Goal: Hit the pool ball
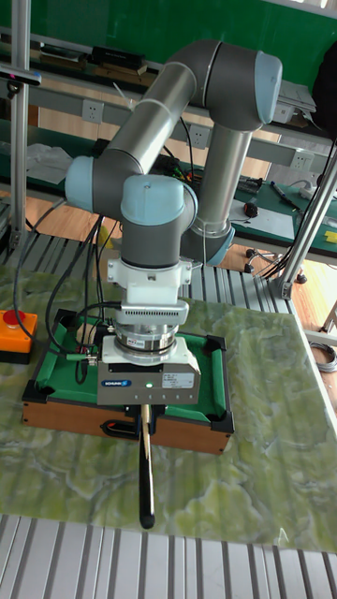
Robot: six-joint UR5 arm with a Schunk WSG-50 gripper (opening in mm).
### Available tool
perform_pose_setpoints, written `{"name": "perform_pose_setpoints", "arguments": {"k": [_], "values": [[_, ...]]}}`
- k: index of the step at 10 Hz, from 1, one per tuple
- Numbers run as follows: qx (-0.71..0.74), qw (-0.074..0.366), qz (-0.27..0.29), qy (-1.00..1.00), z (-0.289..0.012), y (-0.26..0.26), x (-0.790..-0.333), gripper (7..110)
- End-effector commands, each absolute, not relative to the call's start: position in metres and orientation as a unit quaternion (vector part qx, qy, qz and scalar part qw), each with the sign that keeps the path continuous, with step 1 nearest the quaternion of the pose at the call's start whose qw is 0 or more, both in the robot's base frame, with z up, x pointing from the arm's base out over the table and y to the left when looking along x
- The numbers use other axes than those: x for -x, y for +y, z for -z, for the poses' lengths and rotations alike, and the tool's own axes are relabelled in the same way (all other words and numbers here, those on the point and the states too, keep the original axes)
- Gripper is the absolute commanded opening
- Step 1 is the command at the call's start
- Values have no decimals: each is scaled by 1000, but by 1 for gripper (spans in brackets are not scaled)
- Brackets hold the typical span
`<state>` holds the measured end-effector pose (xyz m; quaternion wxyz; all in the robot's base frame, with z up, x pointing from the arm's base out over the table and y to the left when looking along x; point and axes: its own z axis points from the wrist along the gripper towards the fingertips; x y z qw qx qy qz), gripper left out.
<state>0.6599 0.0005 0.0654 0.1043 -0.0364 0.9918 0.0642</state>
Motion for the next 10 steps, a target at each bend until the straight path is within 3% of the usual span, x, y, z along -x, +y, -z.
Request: {"name": "perform_pose_setpoints", "arguments": {"k": [1,4,7,10], "values": [[37,83,-67,994,-79,0,-662,7],[30,58,-56,996,-115,10,-664,7],[37,47,-49,997,-114,16,-660,7],[44,80,-54,994,-119,30,-682,7]]}}
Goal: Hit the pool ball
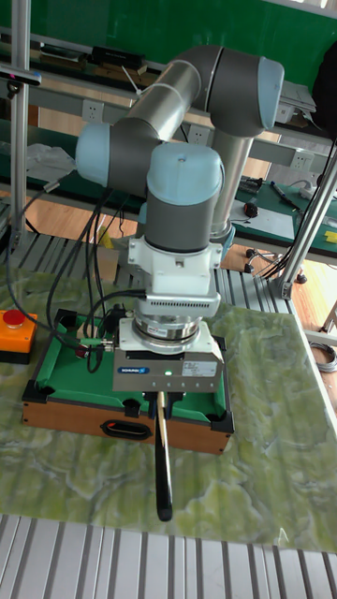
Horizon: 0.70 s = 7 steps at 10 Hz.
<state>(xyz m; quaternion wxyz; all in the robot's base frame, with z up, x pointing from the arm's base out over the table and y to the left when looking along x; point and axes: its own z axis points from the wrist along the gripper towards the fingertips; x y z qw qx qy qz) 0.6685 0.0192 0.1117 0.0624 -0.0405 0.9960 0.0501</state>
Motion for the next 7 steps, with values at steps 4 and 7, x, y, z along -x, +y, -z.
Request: {"name": "perform_pose_setpoints", "arguments": {"k": [4,7], "values": [[89,101,-59,989,-128,63,-705,7],[178,49,-103,977,-130,92,-673,7]]}}
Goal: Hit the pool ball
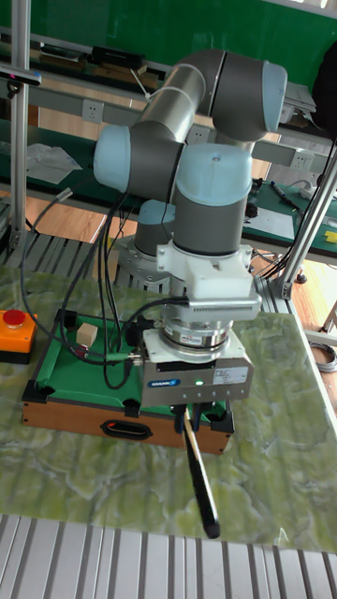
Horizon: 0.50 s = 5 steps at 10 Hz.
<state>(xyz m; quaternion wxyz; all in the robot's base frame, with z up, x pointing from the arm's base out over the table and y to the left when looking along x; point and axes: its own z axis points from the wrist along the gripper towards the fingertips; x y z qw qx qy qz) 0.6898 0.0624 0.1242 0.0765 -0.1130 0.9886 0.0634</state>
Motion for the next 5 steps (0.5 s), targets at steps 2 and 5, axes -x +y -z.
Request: {"name": "perform_pose_setpoints", "arguments": {"k": [2,5], "values": [[285,48,-127,949,-136,111,-662,7],[411,13,-95,906,-134,107,-642,7]]}}
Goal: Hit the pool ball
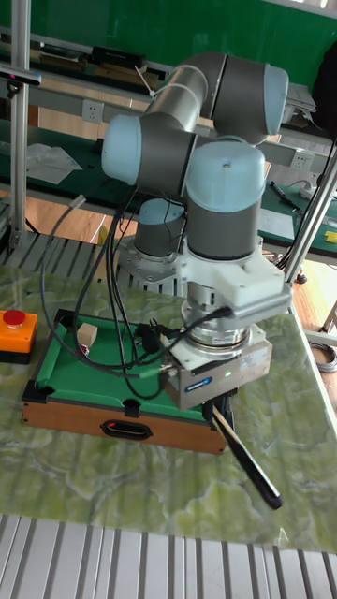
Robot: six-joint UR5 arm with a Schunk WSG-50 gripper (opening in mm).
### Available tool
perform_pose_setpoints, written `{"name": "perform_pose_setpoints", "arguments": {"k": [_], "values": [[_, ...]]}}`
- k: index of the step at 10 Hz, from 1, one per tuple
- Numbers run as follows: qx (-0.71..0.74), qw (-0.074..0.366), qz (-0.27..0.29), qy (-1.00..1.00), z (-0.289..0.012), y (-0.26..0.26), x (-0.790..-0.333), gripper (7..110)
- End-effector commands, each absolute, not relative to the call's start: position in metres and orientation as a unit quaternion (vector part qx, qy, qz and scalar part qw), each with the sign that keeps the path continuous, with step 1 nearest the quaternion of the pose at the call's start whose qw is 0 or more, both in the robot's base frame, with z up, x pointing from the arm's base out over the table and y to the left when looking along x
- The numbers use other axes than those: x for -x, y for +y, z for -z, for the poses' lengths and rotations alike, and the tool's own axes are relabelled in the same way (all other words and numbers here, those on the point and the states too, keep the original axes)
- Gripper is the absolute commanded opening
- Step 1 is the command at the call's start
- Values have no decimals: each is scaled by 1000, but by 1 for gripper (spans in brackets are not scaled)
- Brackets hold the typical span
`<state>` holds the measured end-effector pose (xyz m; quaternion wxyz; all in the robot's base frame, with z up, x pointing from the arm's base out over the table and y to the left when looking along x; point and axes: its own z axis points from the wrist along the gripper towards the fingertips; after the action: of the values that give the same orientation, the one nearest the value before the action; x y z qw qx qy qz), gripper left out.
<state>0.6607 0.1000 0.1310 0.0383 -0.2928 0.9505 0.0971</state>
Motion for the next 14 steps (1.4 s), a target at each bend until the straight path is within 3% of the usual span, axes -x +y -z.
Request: {"name": "perform_pose_setpoints", "arguments": {"k": [1,4,8,11,14], "values": [[443,27,-104,890,-133,123,-641,7],[454,58,-102,883,-140,150,-632,7],[522,78,-131,839,-109,140,-586,7],[608,69,-92,786,-81,105,-561,7],[684,55,5,728,-73,66,-578,7]]}}
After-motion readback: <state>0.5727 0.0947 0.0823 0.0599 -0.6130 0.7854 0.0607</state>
